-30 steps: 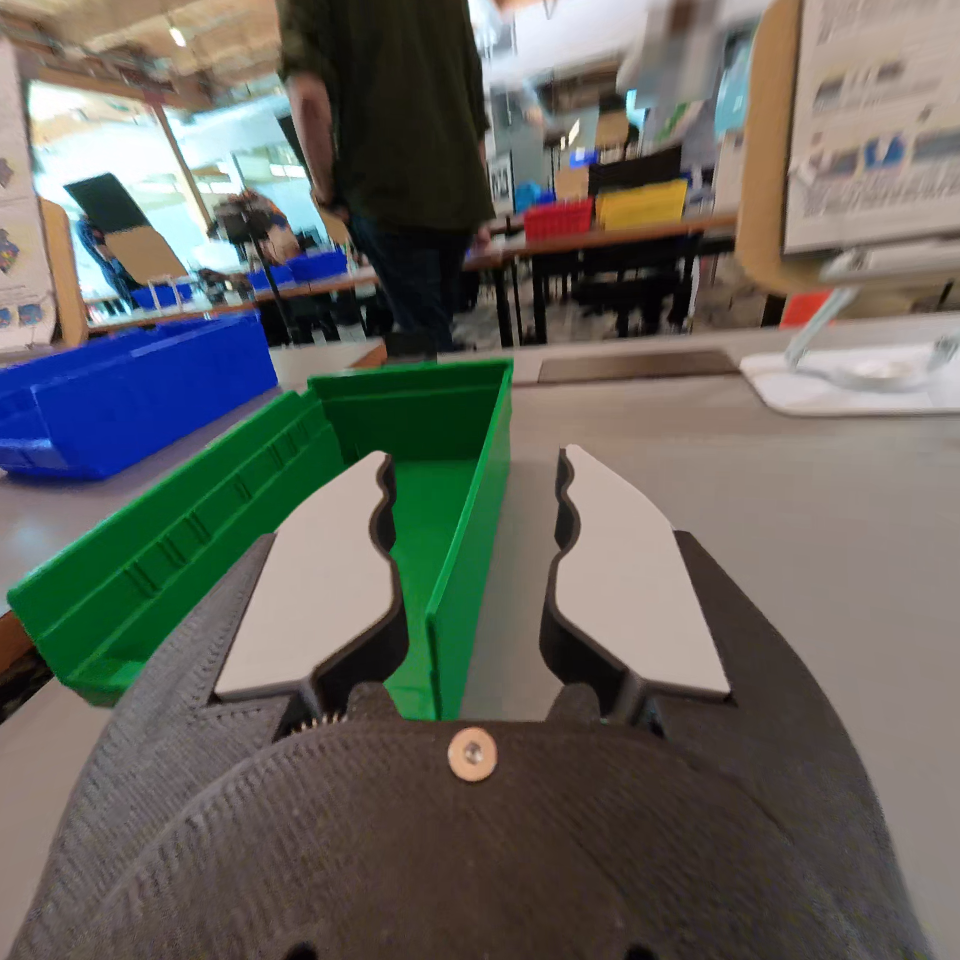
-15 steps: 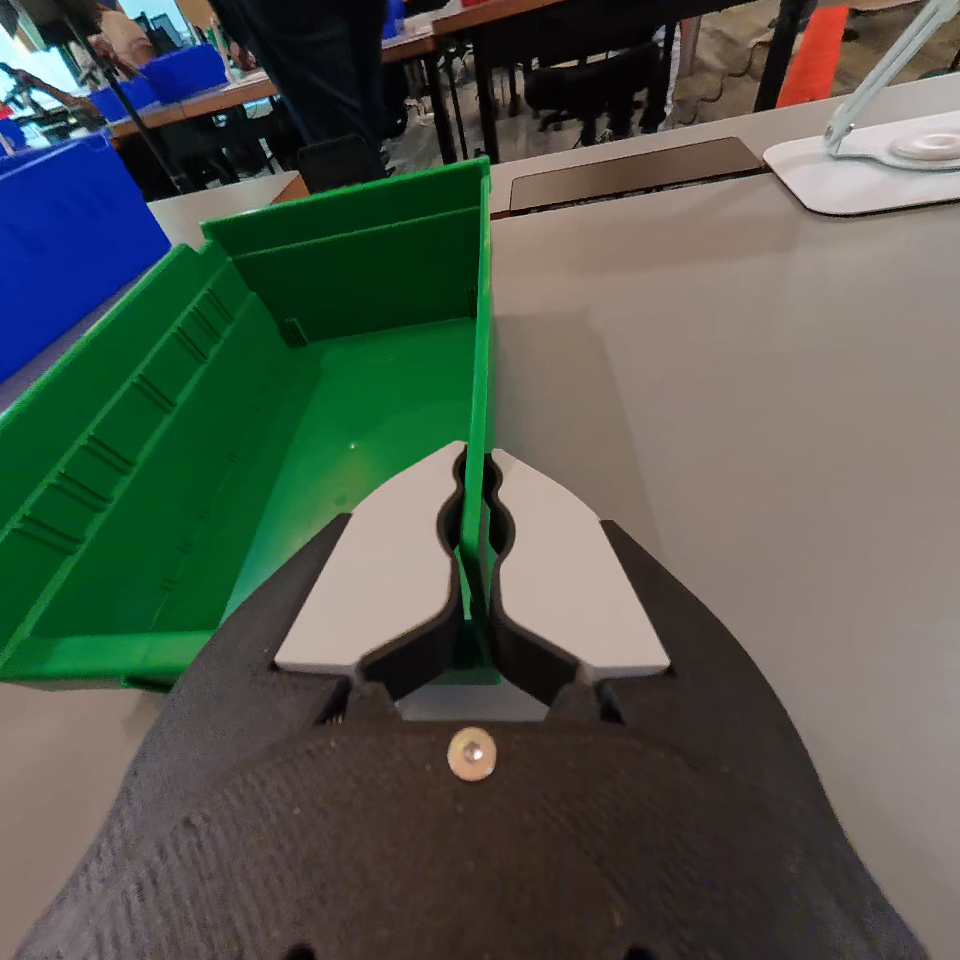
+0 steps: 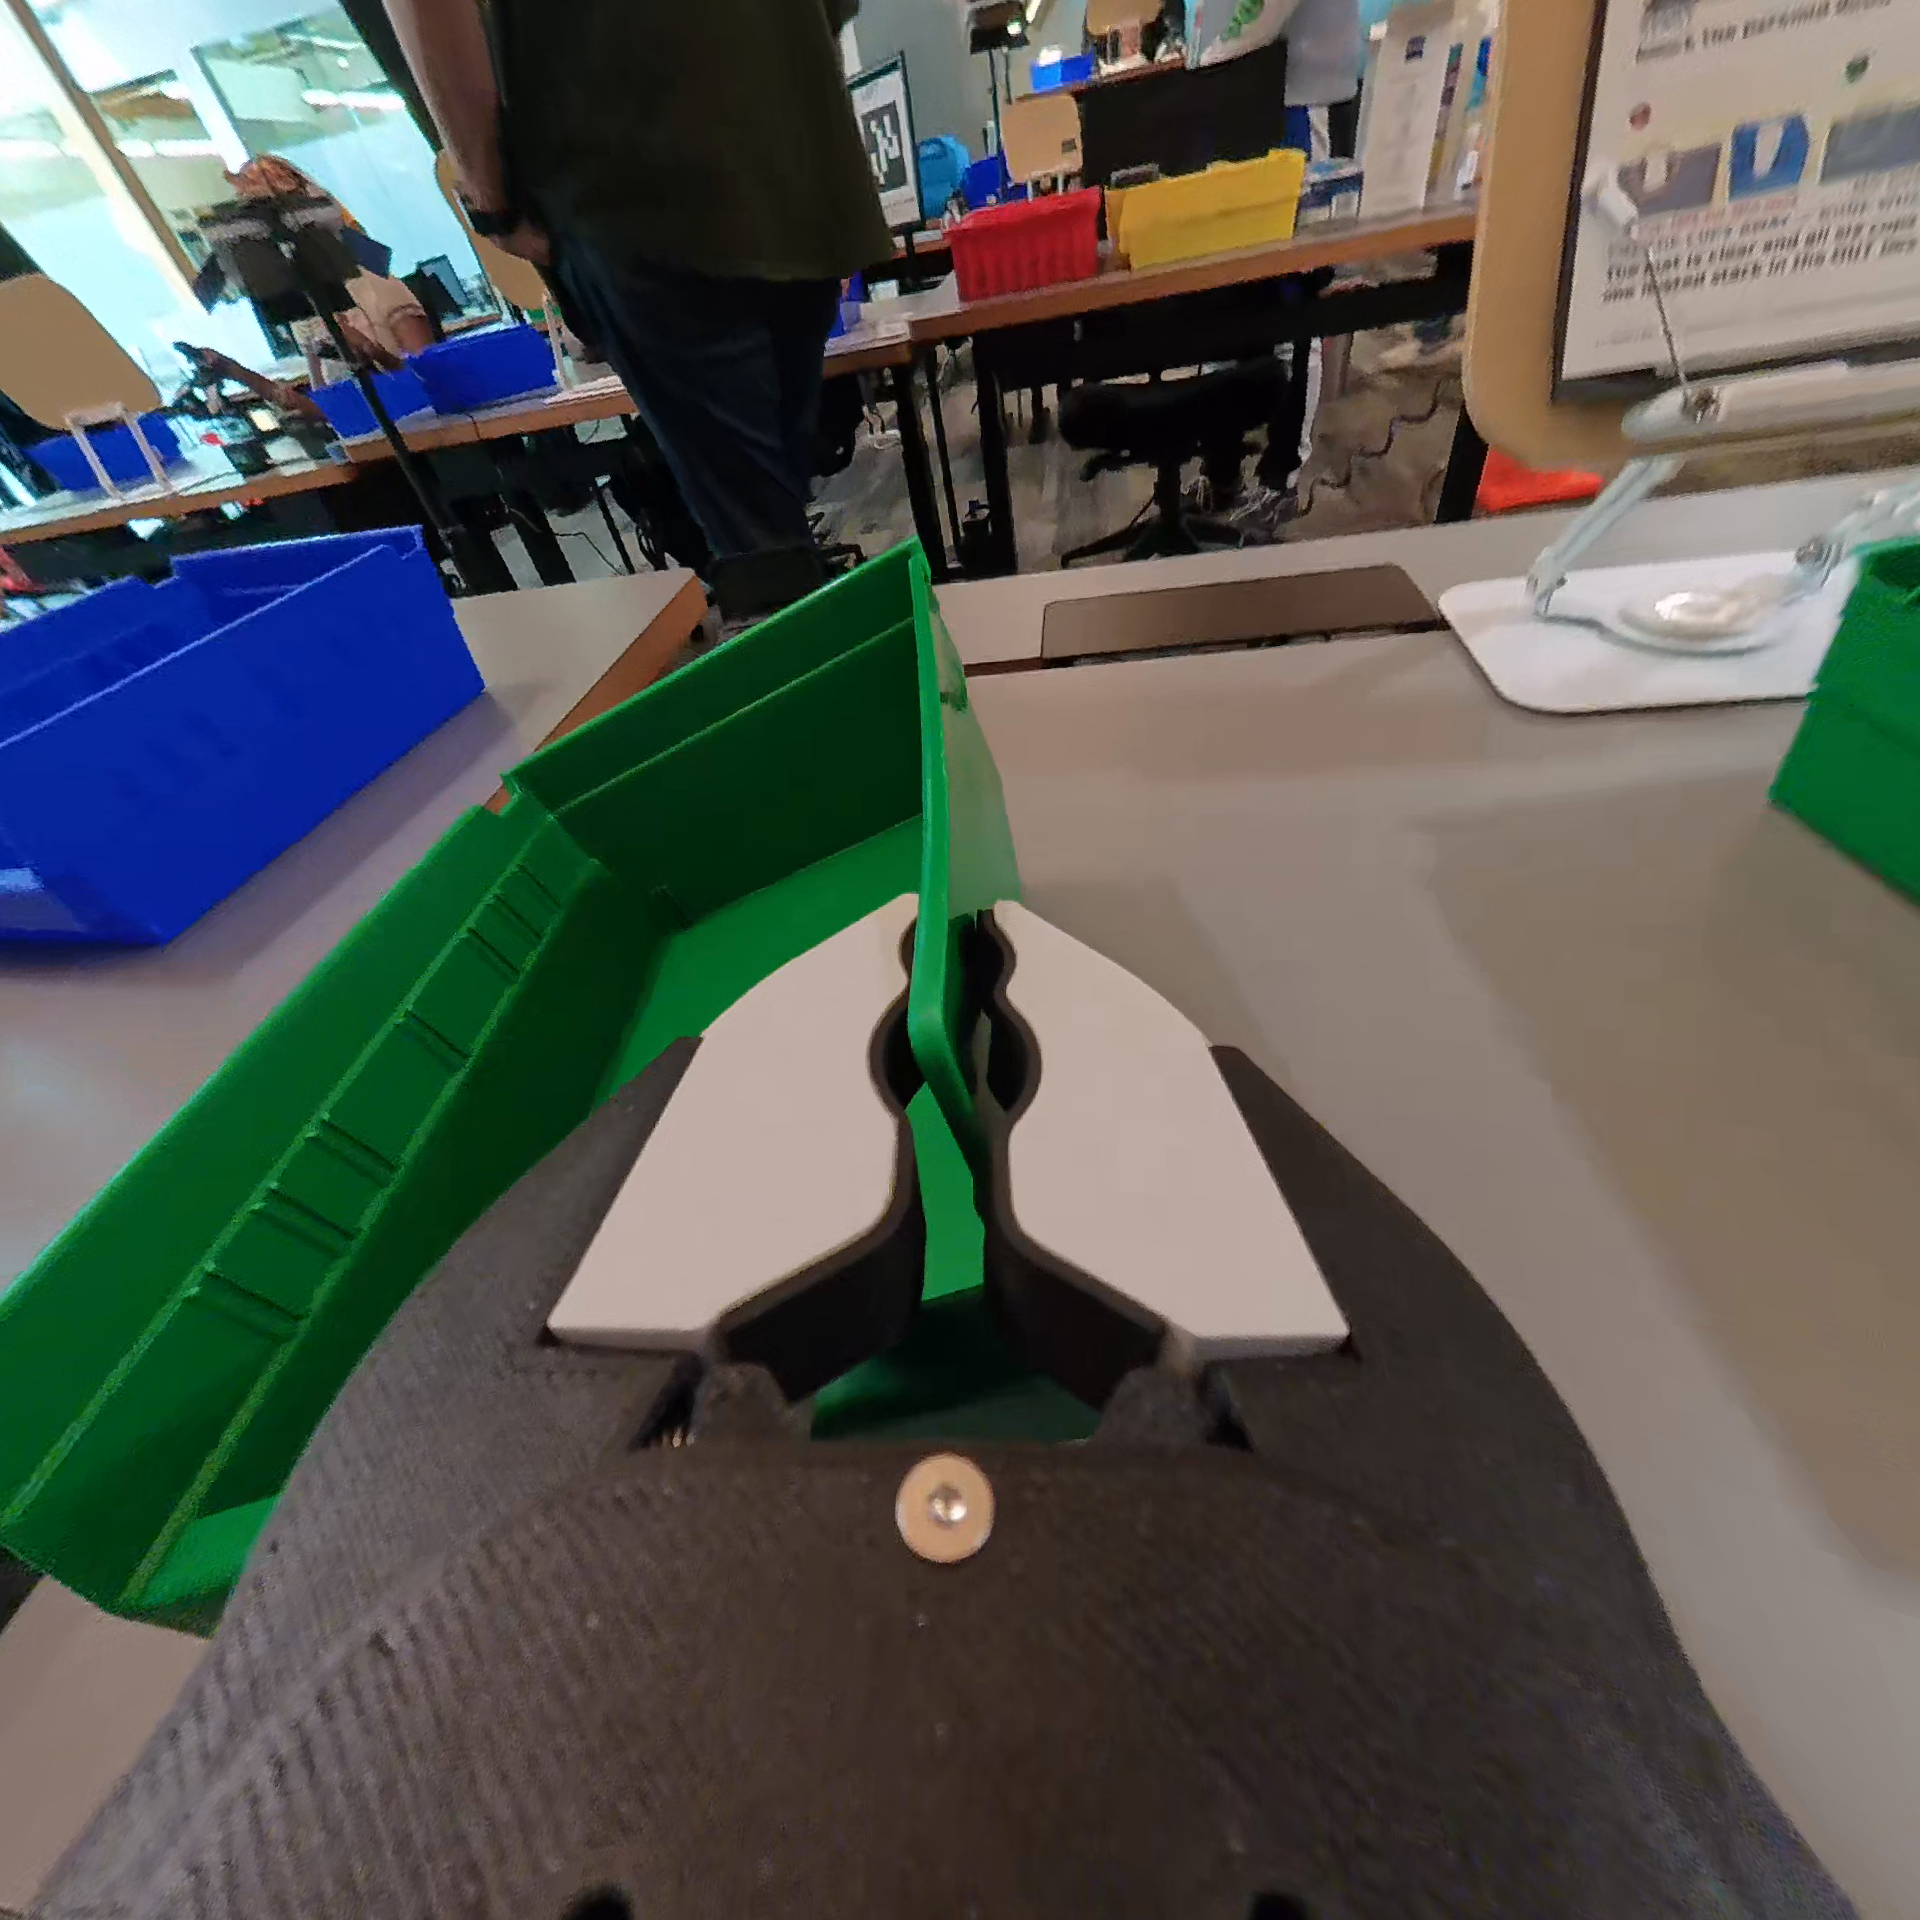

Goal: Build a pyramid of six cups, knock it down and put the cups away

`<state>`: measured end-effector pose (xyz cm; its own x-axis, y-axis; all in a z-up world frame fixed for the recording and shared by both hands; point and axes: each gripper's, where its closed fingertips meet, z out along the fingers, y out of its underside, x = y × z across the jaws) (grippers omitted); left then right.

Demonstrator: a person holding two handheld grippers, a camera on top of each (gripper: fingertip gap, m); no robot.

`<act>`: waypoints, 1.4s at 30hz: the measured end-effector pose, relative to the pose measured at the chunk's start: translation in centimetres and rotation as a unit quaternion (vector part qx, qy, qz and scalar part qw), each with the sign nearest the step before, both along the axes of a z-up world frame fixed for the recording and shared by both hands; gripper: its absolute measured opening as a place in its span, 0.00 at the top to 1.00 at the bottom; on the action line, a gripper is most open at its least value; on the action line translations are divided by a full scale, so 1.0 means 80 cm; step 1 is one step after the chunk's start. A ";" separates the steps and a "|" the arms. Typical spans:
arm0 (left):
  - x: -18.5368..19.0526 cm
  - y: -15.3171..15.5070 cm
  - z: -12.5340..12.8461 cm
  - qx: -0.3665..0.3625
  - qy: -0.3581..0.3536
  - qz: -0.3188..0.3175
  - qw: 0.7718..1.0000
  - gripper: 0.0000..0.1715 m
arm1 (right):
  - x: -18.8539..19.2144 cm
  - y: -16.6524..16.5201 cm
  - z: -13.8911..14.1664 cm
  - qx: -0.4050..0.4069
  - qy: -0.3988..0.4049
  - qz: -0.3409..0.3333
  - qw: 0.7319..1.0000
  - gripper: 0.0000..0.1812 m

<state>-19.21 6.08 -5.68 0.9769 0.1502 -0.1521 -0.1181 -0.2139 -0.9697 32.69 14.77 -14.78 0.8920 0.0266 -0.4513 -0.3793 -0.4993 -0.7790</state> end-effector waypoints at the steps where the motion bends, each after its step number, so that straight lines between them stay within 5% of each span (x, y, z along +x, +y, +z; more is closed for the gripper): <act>1: -0.002 -0.002 0.004 0.002 -0.010 -0.001 1.000 0.97 | -0.014 0.000 0.000 0.000 0.000 0.003 1.000 0.95; 16: -0.064 -0.068 0.109 0.069 0.001 0.053 0.996 0.98 | -0.319 0.032 -0.006 0.009 -0.003 0.061 0.998 0.95; 25: -0.085 -0.107 0.160 0.120 -0.019 0.058 0.991 0.97 | -0.491 0.015 -0.004 -0.015 0.012 0.079 0.997 0.91; 31: -0.099 -0.125 0.175 0.137 -0.020 0.067 0.988 0.97 | -0.596 -0.031 0.008 -0.033 0.061 0.217 0.974 0.77; 37: -0.097 -0.133 0.186 0.145 -0.009 0.068 0.987 0.98 | -0.575 -0.051 0.048 0.031 0.090 0.253 0.963 0.59; 42: -0.073 -0.122 0.189 0.140 0.001 0.046 0.989 0.98 | -0.491 -0.050 0.099 0.084 0.121 0.248 0.958 0.60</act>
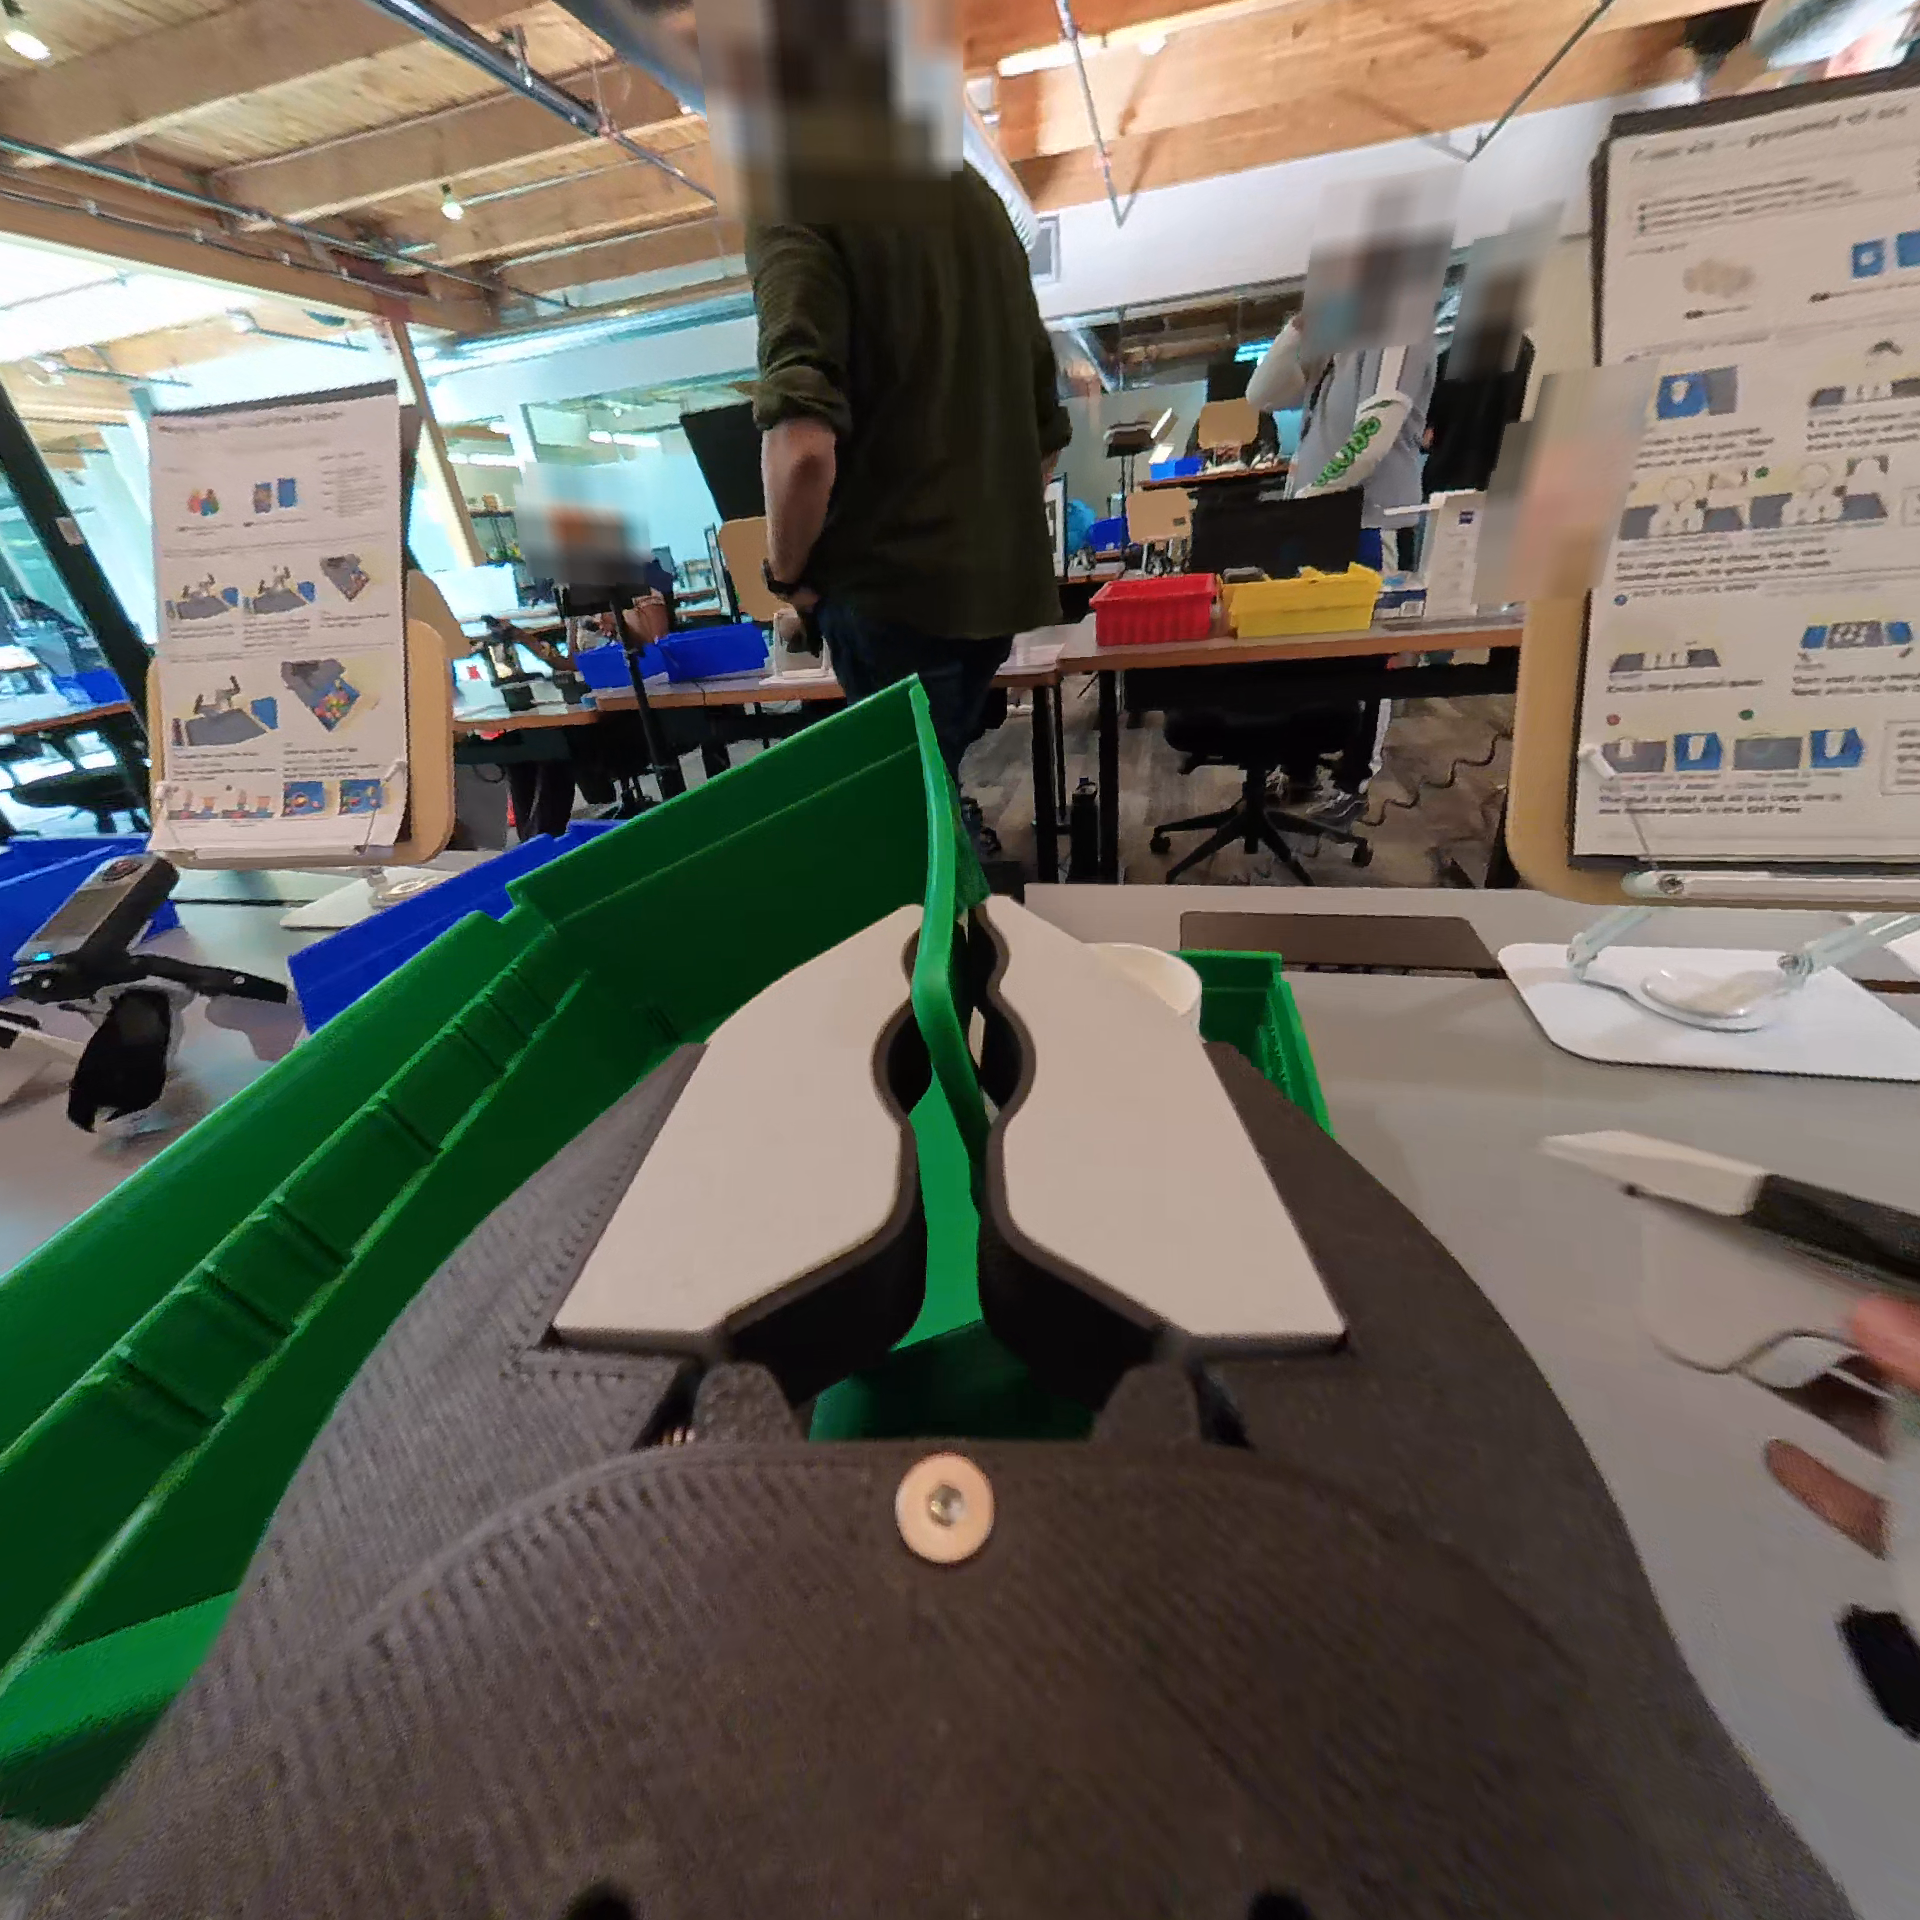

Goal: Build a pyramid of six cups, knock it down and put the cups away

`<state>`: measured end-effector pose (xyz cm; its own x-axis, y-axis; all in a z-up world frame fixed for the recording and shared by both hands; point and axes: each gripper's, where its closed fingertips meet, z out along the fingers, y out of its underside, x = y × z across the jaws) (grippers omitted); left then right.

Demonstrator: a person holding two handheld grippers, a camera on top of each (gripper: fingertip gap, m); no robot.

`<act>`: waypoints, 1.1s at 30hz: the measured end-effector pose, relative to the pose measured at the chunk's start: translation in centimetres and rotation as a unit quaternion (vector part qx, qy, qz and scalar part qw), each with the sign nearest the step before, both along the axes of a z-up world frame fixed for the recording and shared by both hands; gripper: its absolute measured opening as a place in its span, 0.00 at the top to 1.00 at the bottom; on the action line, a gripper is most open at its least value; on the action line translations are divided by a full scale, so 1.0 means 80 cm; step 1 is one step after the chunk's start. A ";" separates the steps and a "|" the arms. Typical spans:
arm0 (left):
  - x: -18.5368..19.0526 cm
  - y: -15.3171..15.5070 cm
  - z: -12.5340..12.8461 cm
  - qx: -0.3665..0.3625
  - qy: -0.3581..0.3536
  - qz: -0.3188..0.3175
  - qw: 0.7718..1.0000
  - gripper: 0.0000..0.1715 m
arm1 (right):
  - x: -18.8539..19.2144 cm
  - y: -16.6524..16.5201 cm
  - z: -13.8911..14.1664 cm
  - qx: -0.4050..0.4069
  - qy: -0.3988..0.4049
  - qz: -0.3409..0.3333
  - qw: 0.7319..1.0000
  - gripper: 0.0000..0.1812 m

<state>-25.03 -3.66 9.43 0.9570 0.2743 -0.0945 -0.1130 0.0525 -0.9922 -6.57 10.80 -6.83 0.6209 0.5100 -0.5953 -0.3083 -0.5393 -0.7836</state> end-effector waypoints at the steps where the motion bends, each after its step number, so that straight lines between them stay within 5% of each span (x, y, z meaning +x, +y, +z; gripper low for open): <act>1: 0.006 0.001 0.004 0.006 0.003 -0.003 1.000 0.98 | 0.020 -0.001 0.011 0.010 0.008 -0.001 1.000 0.60; 6: 0.069 -0.001 0.037 0.015 0.042 -0.053 0.998 0.98 | 0.139 -0.011 0.051 0.084 -0.011 -0.018 0.996 0.62; 11: 0.197 0.017 0.053 0.024 0.086 -0.160 0.983 0.98 | 0.313 -0.015 0.044 0.132 -0.050 -0.110 0.984 0.63; 15: 0.317 0.046 0.029 0.019 0.079 -0.264 0.961 0.98 | 0.454 -0.026 0.018 0.095 -0.025 -0.197 0.975 0.66; 19: 0.432 0.073 -0.027 0.013 0.071 -0.348 0.935 0.98 | 0.553 -0.042 0.005 0.078 -0.027 -0.267 0.960 0.74; 28: 0.592 0.099 -0.167 -0.057 0.088 -0.483 0.869 0.98 | 0.604 -0.098 -0.021 0.079 -0.139 -0.330 0.931 0.74; 33: 0.635 0.107 -0.201 -0.050 0.148 -0.501 0.851 0.97 | 0.602 -0.123 -0.034 0.070 -0.177 -0.330 0.925 0.74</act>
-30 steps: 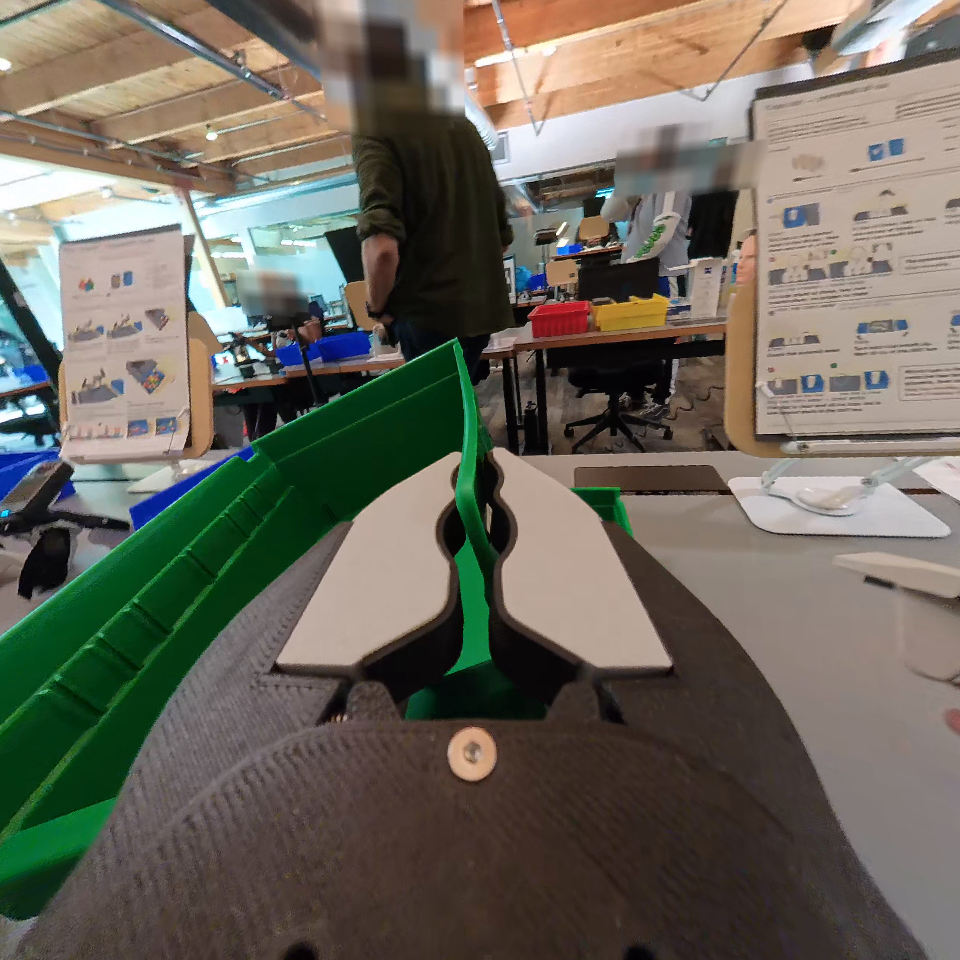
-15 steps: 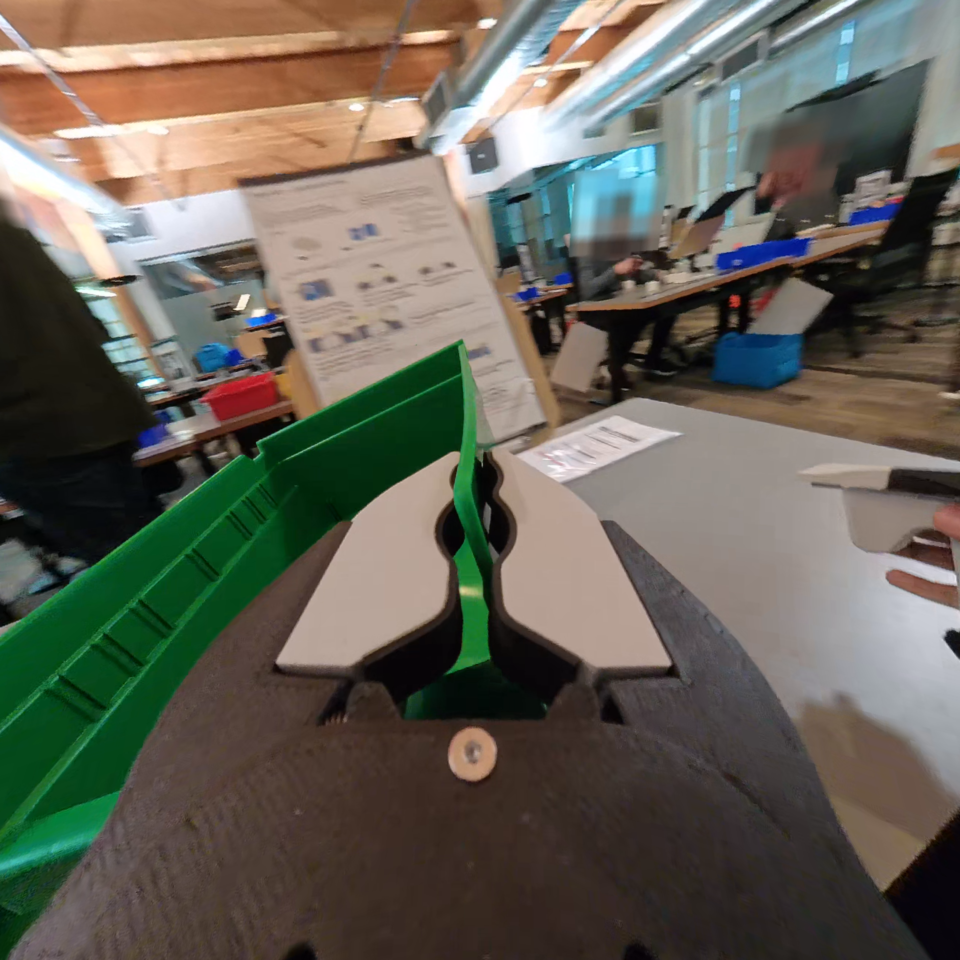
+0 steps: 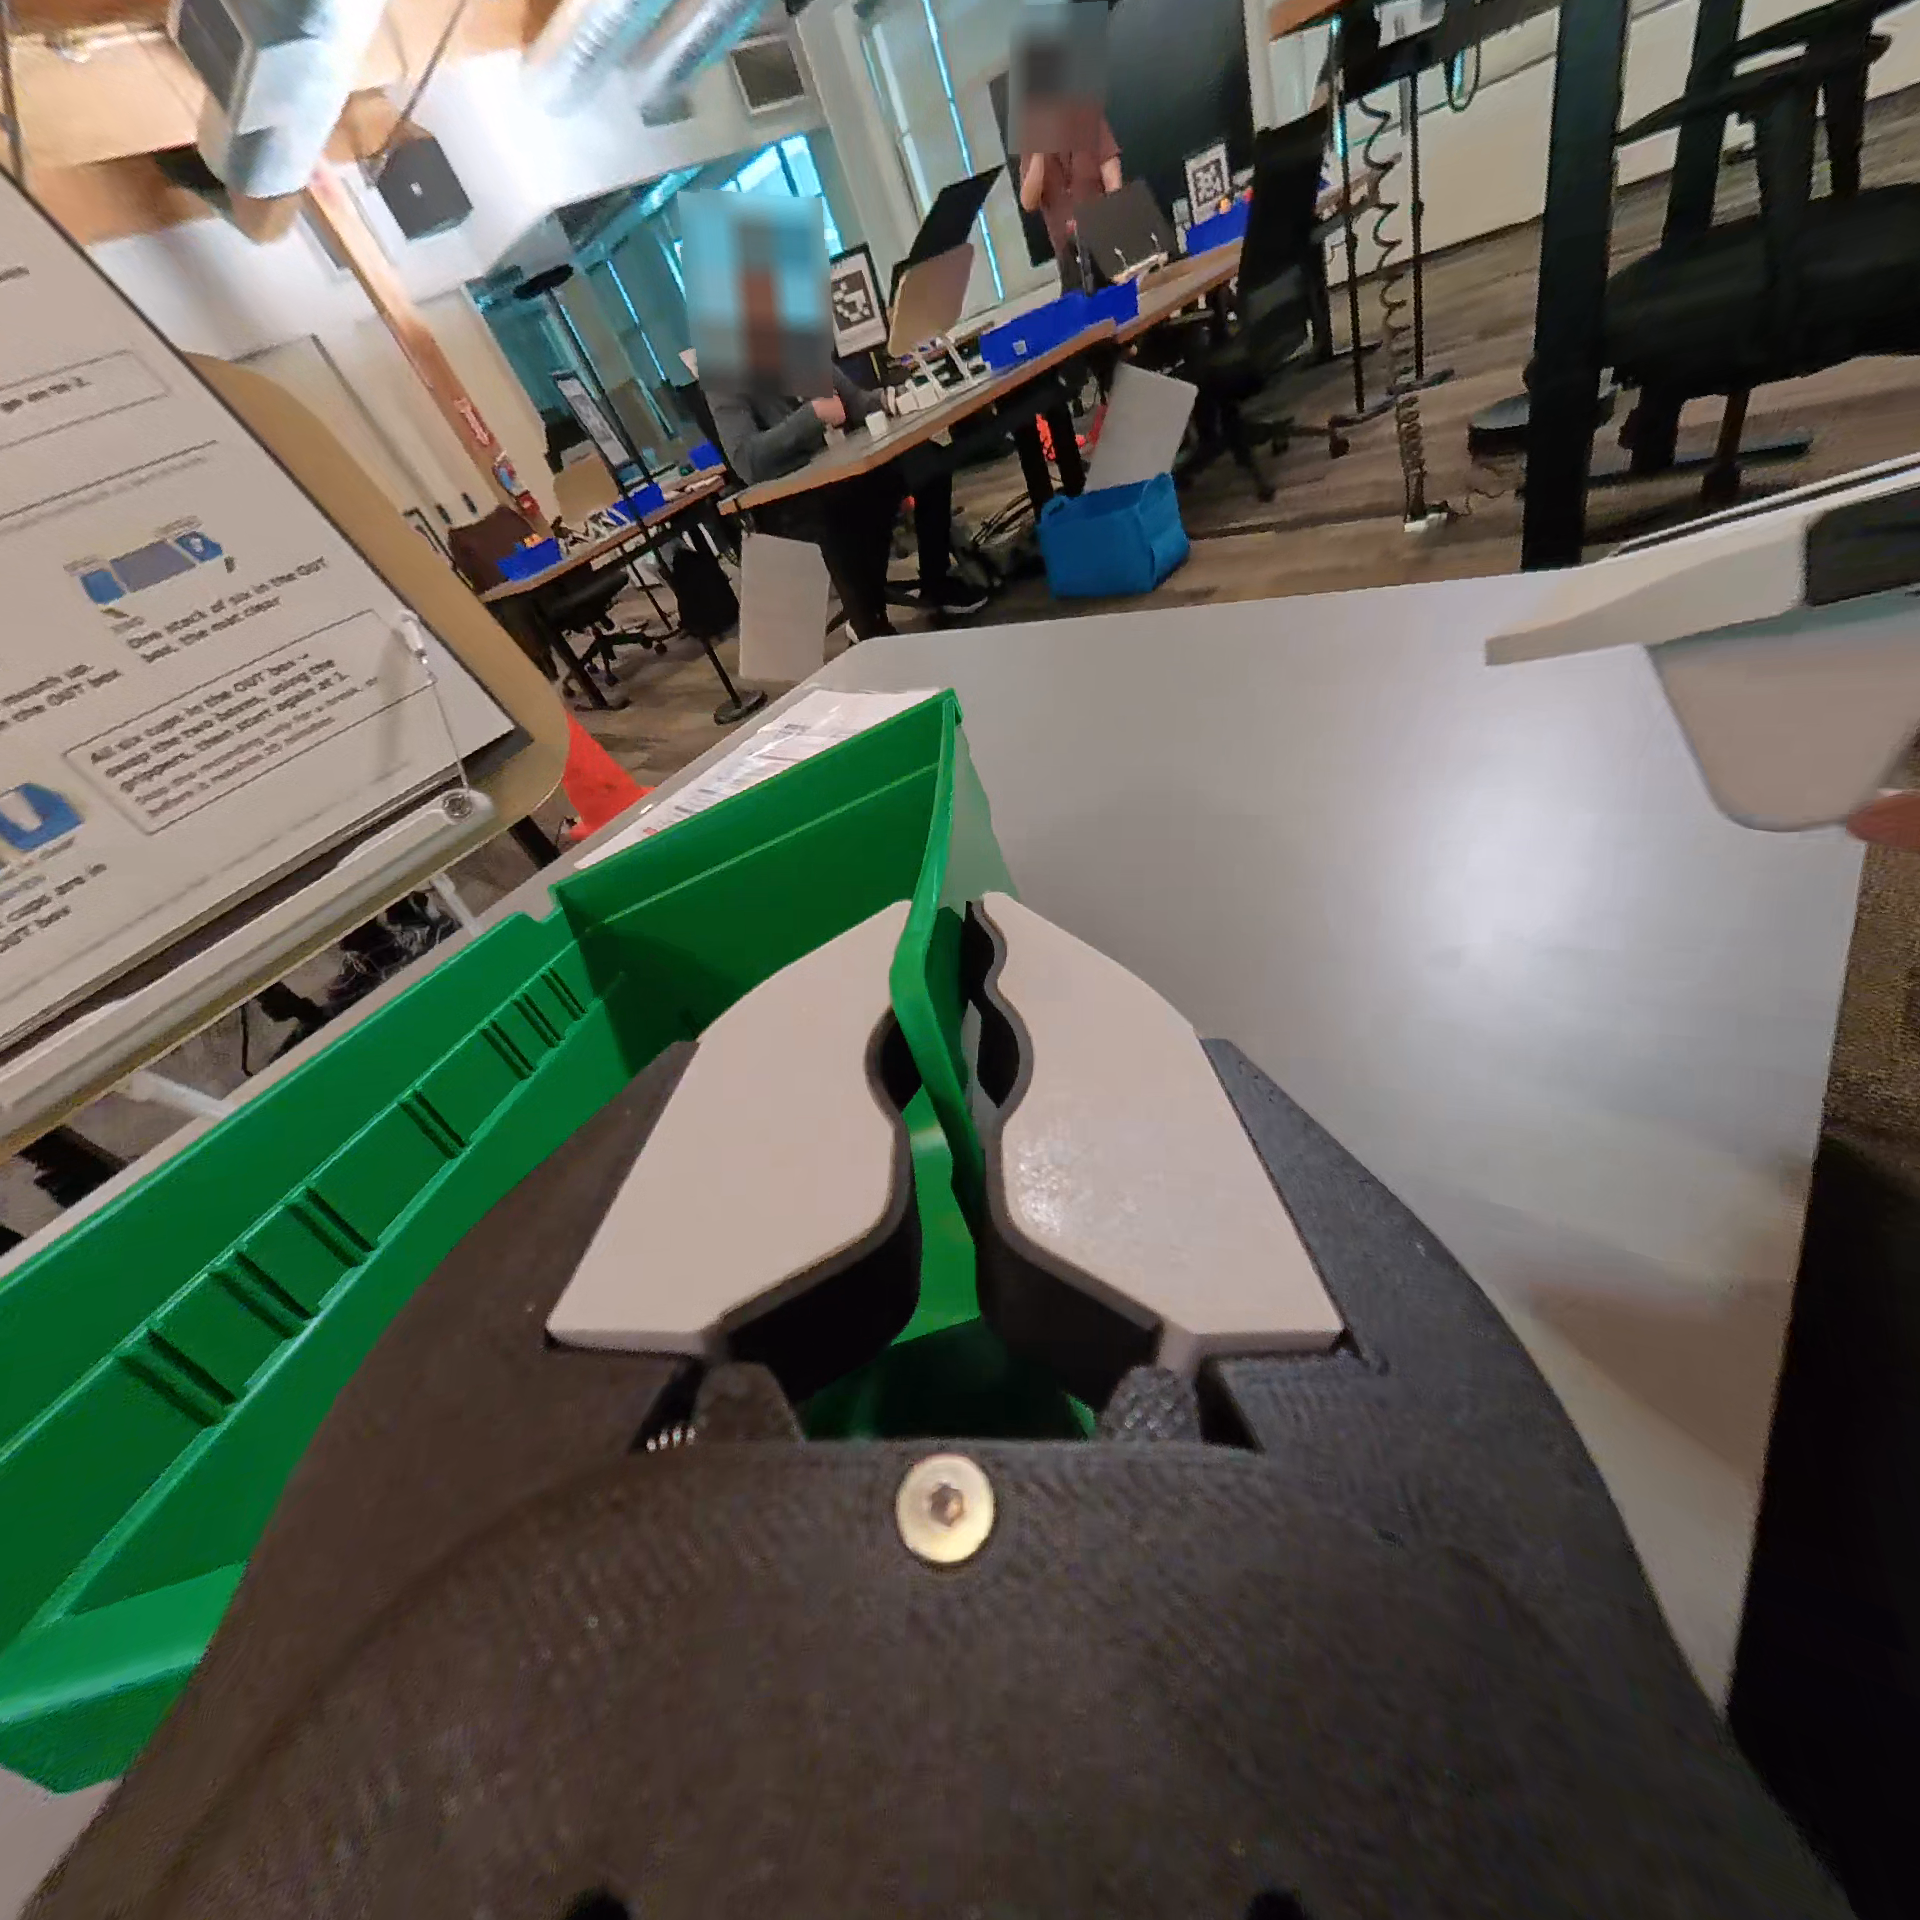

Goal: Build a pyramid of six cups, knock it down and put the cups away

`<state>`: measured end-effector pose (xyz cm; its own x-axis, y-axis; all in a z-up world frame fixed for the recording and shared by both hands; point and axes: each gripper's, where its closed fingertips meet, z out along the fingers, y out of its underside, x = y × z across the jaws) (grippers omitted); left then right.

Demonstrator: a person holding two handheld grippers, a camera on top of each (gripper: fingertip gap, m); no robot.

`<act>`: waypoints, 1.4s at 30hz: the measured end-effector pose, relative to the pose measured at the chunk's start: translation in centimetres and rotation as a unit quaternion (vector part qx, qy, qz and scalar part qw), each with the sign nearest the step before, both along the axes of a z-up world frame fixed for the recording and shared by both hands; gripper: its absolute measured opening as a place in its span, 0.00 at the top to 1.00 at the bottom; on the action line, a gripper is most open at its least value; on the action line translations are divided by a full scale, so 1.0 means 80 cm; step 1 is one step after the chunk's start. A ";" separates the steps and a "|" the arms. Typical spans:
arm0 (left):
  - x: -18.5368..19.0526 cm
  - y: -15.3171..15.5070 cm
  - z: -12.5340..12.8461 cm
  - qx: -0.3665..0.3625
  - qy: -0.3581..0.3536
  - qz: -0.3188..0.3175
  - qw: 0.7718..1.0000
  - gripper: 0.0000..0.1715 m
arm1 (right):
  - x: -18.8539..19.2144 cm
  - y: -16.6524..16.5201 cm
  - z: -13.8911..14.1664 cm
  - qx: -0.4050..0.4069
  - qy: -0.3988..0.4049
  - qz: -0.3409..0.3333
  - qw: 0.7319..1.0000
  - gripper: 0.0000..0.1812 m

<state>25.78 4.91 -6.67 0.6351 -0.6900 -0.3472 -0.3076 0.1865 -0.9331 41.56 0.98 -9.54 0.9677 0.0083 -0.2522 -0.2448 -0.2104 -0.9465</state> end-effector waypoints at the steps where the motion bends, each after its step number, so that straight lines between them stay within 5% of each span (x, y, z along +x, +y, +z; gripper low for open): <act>1: 0.006 0.003 -0.007 0.000 -0.001 -0.002 1.000 0.97 | -0.001 -0.004 -0.004 -0.006 -0.005 0.001 1.000 0.74; 12: 0.042 0.019 -0.078 -0.022 0.030 0.001 0.999 0.97 | -0.015 -0.007 -0.036 -0.060 -0.010 0.028 0.998 0.72; 17: 0.034 0.015 -0.078 0.004 0.047 0.006 0.999 0.96 | -0.035 0.001 -0.035 -0.058 -0.012 0.063 0.996 0.68; 24: 0.011 -0.004 -0.060 -0.016 0.005 0.002 1.000 0.76 | -0.074 0.018 -0.031 -0.047 -0.055 0.112 0.991 0.60; 31: -0.061 0.011 -0.022 -0.066 -0.125 0.022 0.990 0.72 | -0.141 0.033 -0.027 -0.038 -0.072 0.179 0.980 0.54; 37: -0.186 0.060 -0.013 -0.065 -0.153 0.148 0.975 0.70 | -0.219 0.030 -0.024 -0.012 -0.115 0.195 0.974 0.44; 42: -0.261 0.075 -0.017 -0.099 -0.207 0.216 0.949 0.71 | -0.220 0.051 -0.044 -0.023 -0.167 0.162 0.972 0.61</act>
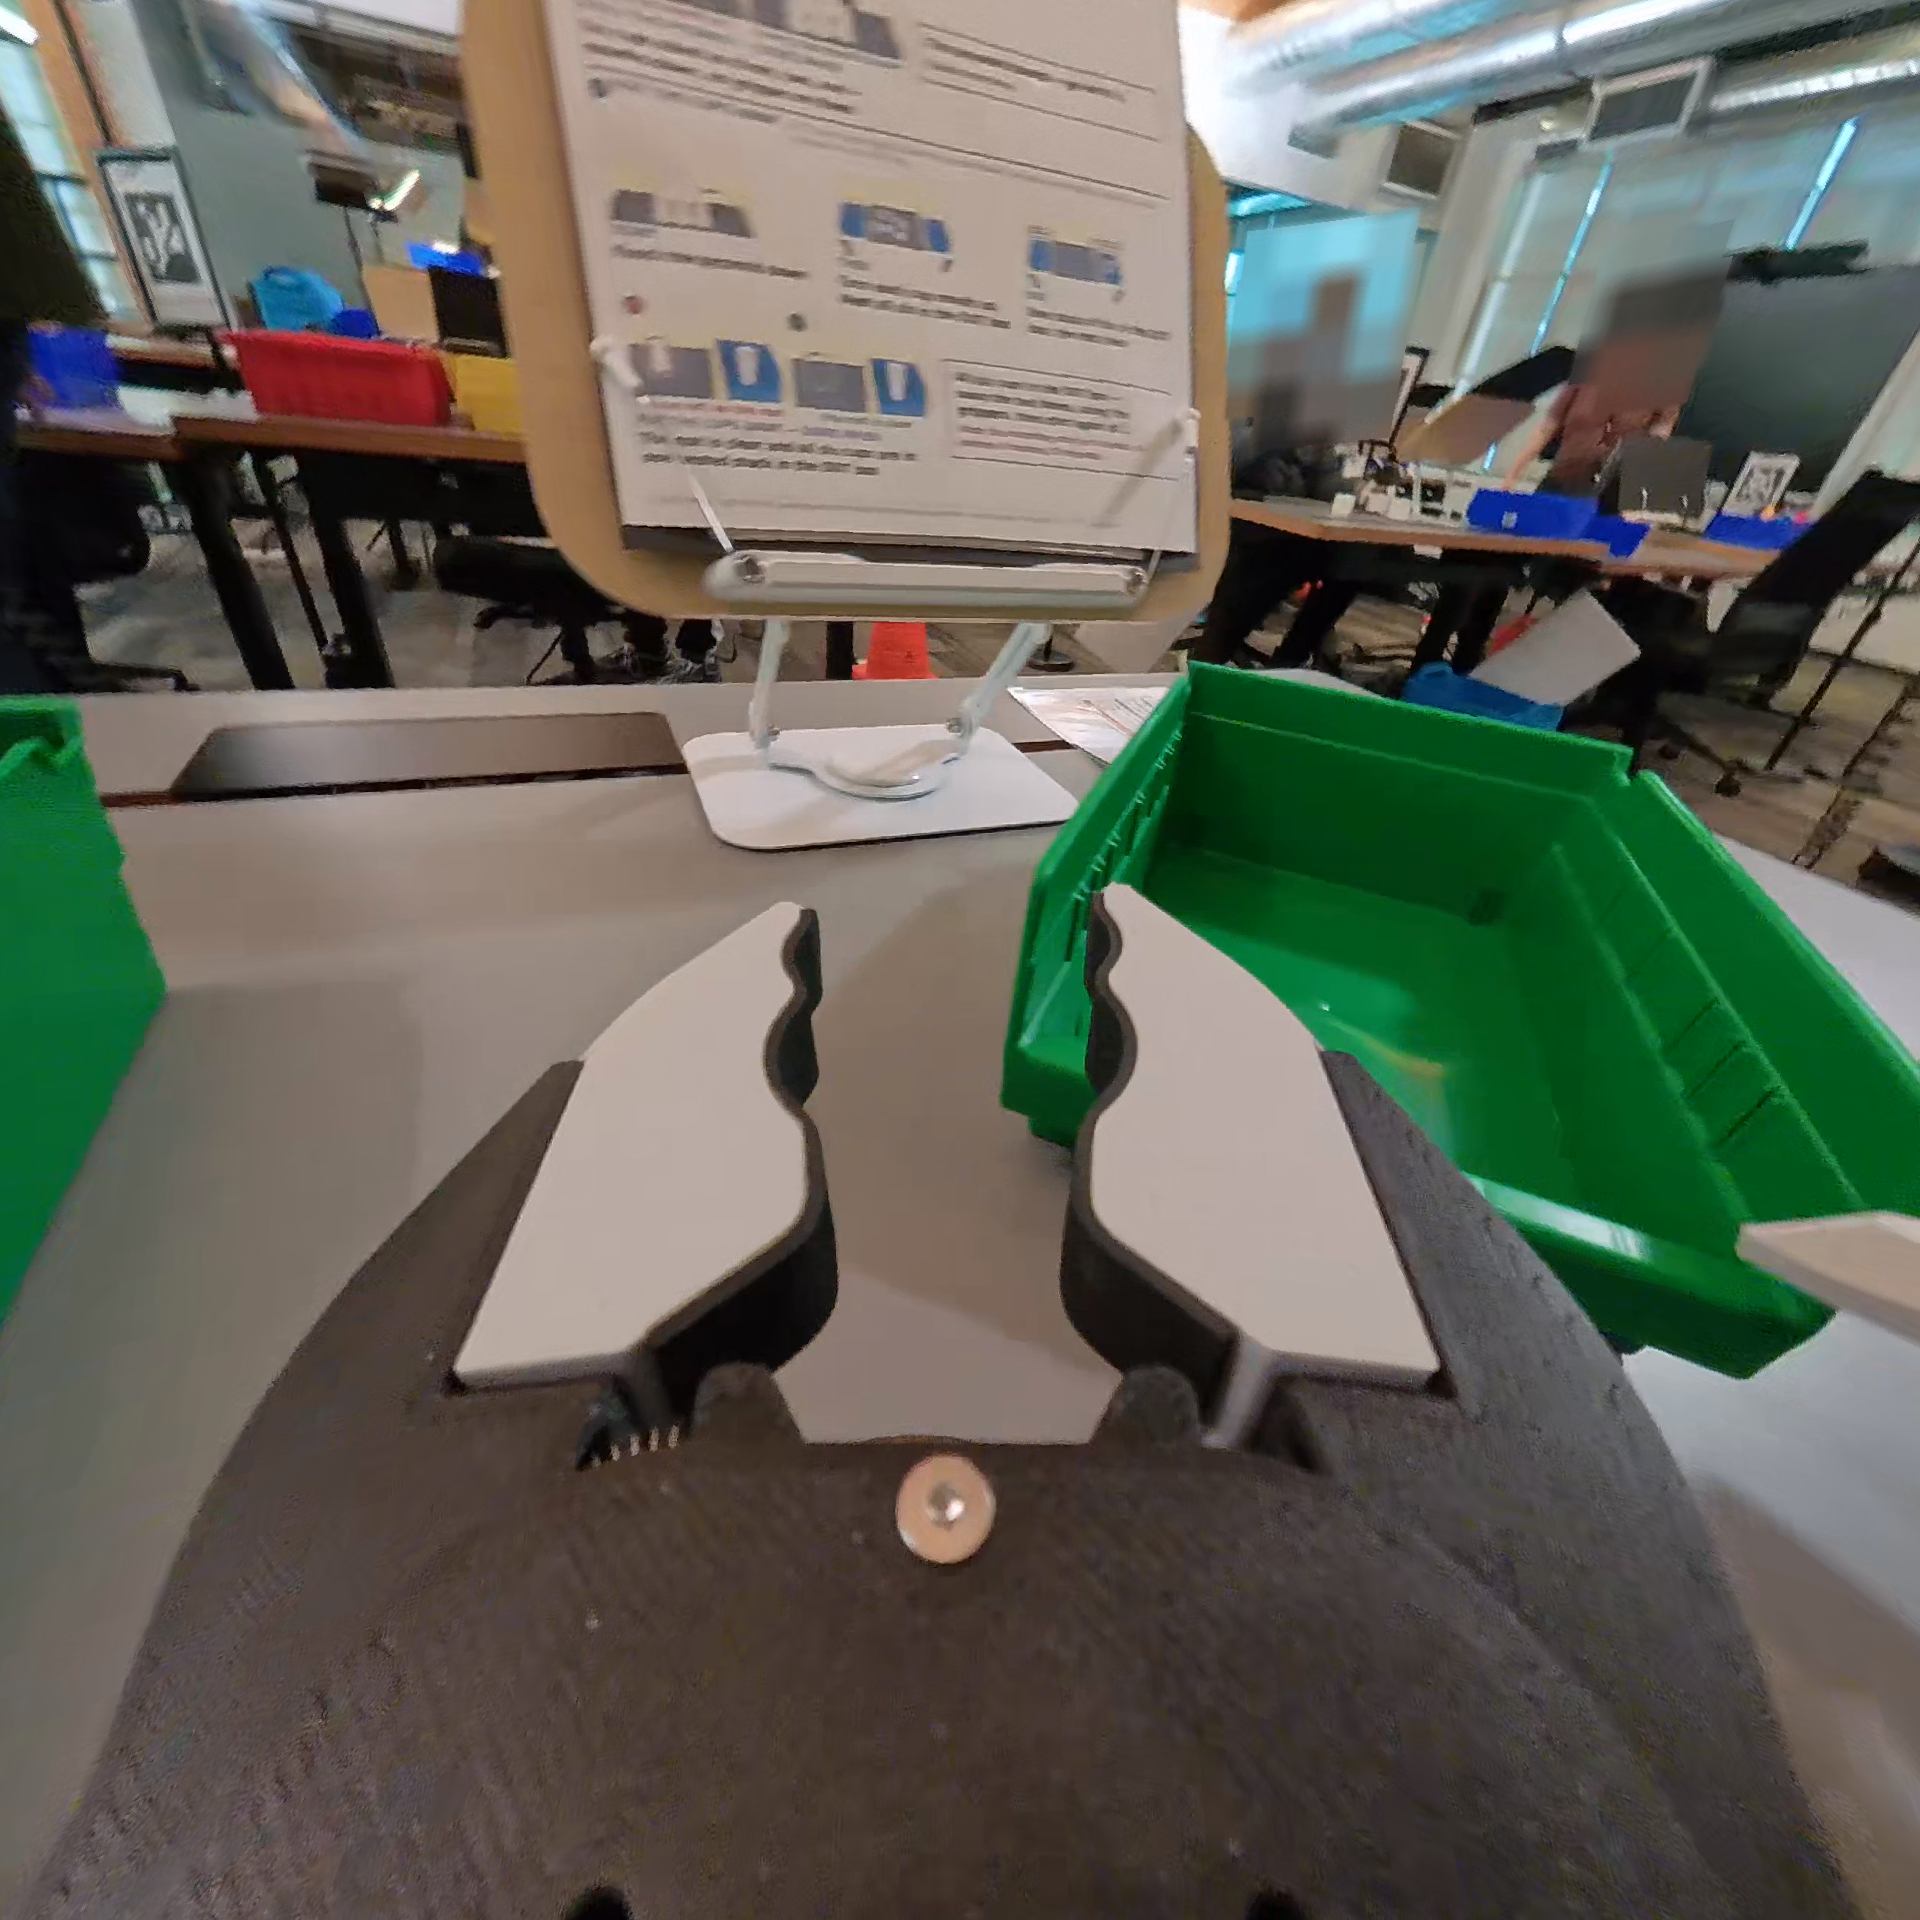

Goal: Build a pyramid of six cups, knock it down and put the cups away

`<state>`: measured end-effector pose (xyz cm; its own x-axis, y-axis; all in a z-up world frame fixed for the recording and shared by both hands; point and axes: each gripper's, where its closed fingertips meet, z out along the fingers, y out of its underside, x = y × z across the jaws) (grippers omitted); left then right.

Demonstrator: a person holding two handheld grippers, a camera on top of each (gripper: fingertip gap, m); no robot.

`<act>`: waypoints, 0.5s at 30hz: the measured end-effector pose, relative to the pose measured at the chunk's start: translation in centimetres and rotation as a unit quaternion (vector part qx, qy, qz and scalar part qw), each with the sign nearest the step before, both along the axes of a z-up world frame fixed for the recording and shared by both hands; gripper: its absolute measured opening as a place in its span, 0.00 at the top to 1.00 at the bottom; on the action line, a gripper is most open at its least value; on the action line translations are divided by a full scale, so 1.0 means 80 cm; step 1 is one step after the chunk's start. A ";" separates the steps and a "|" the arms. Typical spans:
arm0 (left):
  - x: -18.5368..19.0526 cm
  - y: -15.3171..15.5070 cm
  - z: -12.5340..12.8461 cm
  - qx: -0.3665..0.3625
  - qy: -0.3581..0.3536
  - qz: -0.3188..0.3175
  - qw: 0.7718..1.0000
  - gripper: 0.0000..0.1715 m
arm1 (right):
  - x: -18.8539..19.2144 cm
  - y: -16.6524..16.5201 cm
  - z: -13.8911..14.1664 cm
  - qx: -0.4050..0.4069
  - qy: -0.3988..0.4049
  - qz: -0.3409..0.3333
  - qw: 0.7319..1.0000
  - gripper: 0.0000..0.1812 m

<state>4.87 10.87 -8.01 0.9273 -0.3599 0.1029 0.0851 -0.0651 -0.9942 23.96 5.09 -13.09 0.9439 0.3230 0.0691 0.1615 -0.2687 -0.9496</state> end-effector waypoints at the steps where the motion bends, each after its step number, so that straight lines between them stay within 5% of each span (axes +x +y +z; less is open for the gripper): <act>1: -0.008 0.000 0.000 -0.005 -0.010 0.005 1.000 0.71 | 0.008 0.006 0.002 0.000 0.004 -0.004 1.000 0.67; 3: -0.021 0.000 -0.001 -0.009 -0.018 0.015 1.000 0.72 | 0.025 0.019 0.007 -0.009 0.024 0.011 1.000 0.62; 9: -0.033 0.001 0.000 -0.005 -0.013 0.027 1.000 0.73 | 0.129 0.058 0.004 -0.043 0.084 -0.058 0.994 0.89; 15: -0.023 0.002 -0.005 -0.012 -0.003 0.014 1.000 0.74 | 0.245 0.070 0.009 -0.061 0.103 -0.085 0.989 0.97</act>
